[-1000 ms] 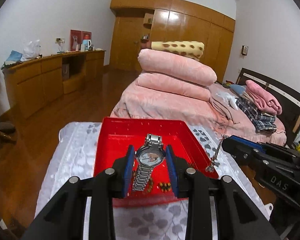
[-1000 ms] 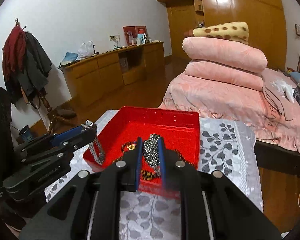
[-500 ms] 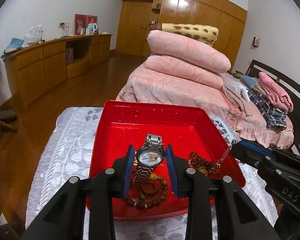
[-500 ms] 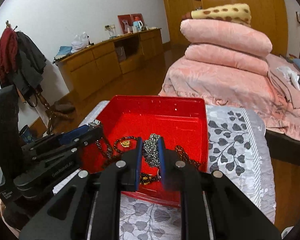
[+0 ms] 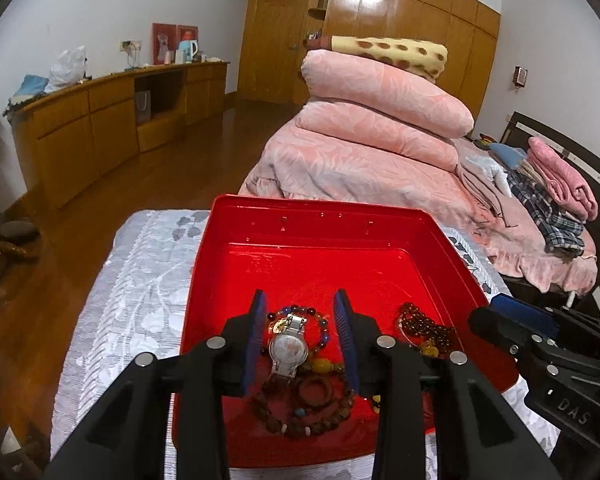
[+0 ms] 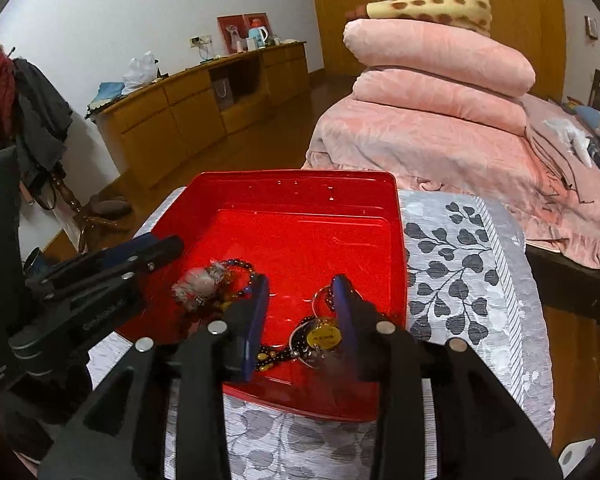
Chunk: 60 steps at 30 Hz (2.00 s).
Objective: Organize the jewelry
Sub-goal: 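Lower the watch into the red tin with the left tool while the right lowers the chain in, then open both tools and pull them back from the tin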
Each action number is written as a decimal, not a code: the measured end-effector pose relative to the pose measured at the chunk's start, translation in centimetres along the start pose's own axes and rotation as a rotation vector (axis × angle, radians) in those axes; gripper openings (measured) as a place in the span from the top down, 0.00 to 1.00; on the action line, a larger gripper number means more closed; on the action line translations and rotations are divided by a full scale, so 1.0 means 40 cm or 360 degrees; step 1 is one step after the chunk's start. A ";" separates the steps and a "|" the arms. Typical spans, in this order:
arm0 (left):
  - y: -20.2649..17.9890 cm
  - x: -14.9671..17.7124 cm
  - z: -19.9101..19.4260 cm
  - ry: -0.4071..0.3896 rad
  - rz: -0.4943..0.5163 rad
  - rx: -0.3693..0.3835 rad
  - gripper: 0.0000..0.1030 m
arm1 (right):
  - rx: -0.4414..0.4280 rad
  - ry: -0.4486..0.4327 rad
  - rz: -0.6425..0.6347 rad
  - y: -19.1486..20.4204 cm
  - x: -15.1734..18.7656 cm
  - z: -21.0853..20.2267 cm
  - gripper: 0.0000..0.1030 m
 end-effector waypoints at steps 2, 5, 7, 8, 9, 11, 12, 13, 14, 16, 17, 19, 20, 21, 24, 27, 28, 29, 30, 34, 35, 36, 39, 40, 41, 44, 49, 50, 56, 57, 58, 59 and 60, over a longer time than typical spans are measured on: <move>-0.002 0.001 -0.003 -0.0003 0.0002 0.0002 0.65 | 0.0002 -0.0003 -0.0001 -0.002 0.002 0.000 0.65; -0.001 -0.001 -0.005 -0.0007 0.0010 -0.0002 0.62 | 0.0009 -0.0016 -0.0006 -0.005 0.001 -0.001 0.57; 0.000 -0.001 -0.012 -0.0019 0.0010 -0.0009 0.56 | 0.0006 -0.0022 -0.0003 -0.008 0.000 -0.004 0.52; 0.002 -0.001 -0.018 -0.0028 0.0010 -0.0013 0.53 | 0.0007 -0.0028 -0.0003 -0.010 0.000 -0.006 0.48; 0.002 -0.001 -0.021 -0.0033 0.0011 -0.0014 0.52 | 0.0008 -0.0033 -0.0002 -0.011 0.000 -0.009 0.45; 0.003 0.000 -0.032 -0.0045 0.0018 -0.0014 0.50 | 0.0006 -0.0042 0.0000 -0.014 0.000 -0.016 0.43; 0.003 0.001 -0.036 -0.0050 0.0020 -0.0014 0.47 | 0.0005 -0.0048 0.0002 -0.016 0.001 -0.019 0.39; 0.004 0.004 -0.044 -0.0056 0.0022 -0.0015 0.45 | 0.0006 -0.0053 0.0002 -0.017 0.001 -0.022 0.36; 0.004 0.006 -0.049 -0.0060 0.0022 -0.0014 0.43 | 0.0010 -0.0063 0.0000 -0.019 0.003 -0.028 0.33; 0.005 0.011 -0.065 -0.0076 0.0023 -0.0014 0.38 | 0.0008 -0.0079 -0.0001 -0.020 0.007 -0.041 0.30; 0.006 0.013 -0.071 -0.0081 0.0023 -0.0016 0.33 | 0.0006 -0.0087 0.0000 -0.018 0.008 -0.048 0.27; 0.007 0.019 -0.089 -0.0098 0.0024 -0.0020 0.27 | 0.0011 -0.0117 -0.0001 -0.017 0.014 -0.068 0.22; 0.007 0.022 -0.099 -0.0108 0.0027 -0.0023 0.21 | 0.0018 -0.0130 -0.0004 -0.017 0.016 -0.076 0.21; 0.008 0.026 -0.108 -0.0115 0.0030 -0.0027 0.15 | 0.0022 -0.0140 -0.0006 -0.018 0.018 -0.083 0.18; 0.007 0.042 -0.142 -0.0152 0.0039 -0.0040 0.09 | 0.0038 -0.0187 -0.0002 -0.022 0.034 -0.118 0.13; 0.007 0.057 -0.171 -0.0180 0.0041 -0.0062 0.07 | 0.0041 -0.0205 0.0019 -0.027 0.051 -0.146 0.09; 0.008 0.062 -0.178 -0.0185 0.0041 -0.0070 0.06 | 0.0042 -0.0210 0.0024 -0.028 0.055 -0.151 0.08; 0.008 0.068 -0.190 -0.0197 0.0041 -0.0081 0.06 | 0.0044 -0.0214 0.0026 -0.029 0.061 -0.158 0.08; 0.007 0.070 -0.198 -0.0203 0.0043 -0.0086 0.06 | 0.0048 -0.0219 0.0027 -0.029 0.067 -0.166 0.06; -0.001 0.085 -0.238 -0.0223 0.0061 -0.0101 0.06 | 0.0085 -0.0250 0.0001 -0.024 0.092 -0.200 0.06; -0.002 0.089 -0.248 -0.0228 0.0062 -0.0103 0.06 | 0.0092 -0.0261 -0.0008 -0.021 0.098 -0.210 0.06; -0.004 0.090 -0.256 -0.0234 0.0062 -0.0107 0.06 | 0.0095 -0.0271 -0.0016 -0.017 0.105 -0.221 0.06; -0.006 0.101 -0.294 -0.0272 0.0066 -0.0129 0.06 | 0.0093 -0.0297 -0.0039 -0.005 0.124 -0.248 0.06; -0.004 0.103 -0.305 -0.0283 0.0070 -0.0136 0.06 | 0.0092 -0.0302 -0.0044 -0.004 0.130 -0.255 0.06; -0.003 0.106 -0.315 -0.0295 0.0076 -0.0145 0.06 | 0.0092 -0.0311 -0.0051 -0.001 0.135 -0.263 0.06; -0.012 0.111 -0.355 -0.0339 0.0107 -0.0174 0.06 | 0.0082 -0.0345 -0.0065 0.008 0.148 -0.291 0.06; -0.025 0.120 -0.427 -0.0439 0.0158 -0.0209 0.06 | 0.0037 -0.0419 -0.0062 0.022 0.161 -0.342 0.06; -0.030 0.120 -0.437 -0.0450 0.0165 -0.0210 0.06 | 0.0032 -0.0434 -0.0061 0.023 0.162 -0.353 0.06; -0.048 0.116 -0.506 -0.0545 0.0195 -0.0224 0.06 | 0.0009 -0.0540 -0.0066 0.038 0.165 -0.426 0.06; -0.052 0.118 -0.516 -0.0558 0.0197 -0.0224 0.06 | 0.0007 -0.0552 -0.0069 0.037 0.166 -0.434 0.06; -0.055 0.117 -0.532 -0.0578 0.0199 -0.0225 0.06 | 0.0008 -0.0575 -0.0074 0.040 0.166 -0.449 0.06; -0.057 0.116 -0.542 -0.0593 0.0200 -0.0228 0.06 | 0.0007 -0.0591 -0.0077 0.042 0.166 -0.460 0.06; -0.059 0.114 -0.557 -0.0614 0.0203 -0.0232 0.06 | 0.0005 -0.0615 -0.0084 0.047 0.166 -0.475 0.06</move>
Point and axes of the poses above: each gripper's, at about its wrist camera, not at the fingertips, and z roughly the way its jaws point, y to its left, x to its underside, the point moved 10 cm from there along z, roughly the way its jaws point, and after that the axes turned 13 degrees about z, right-handed, at the moved point
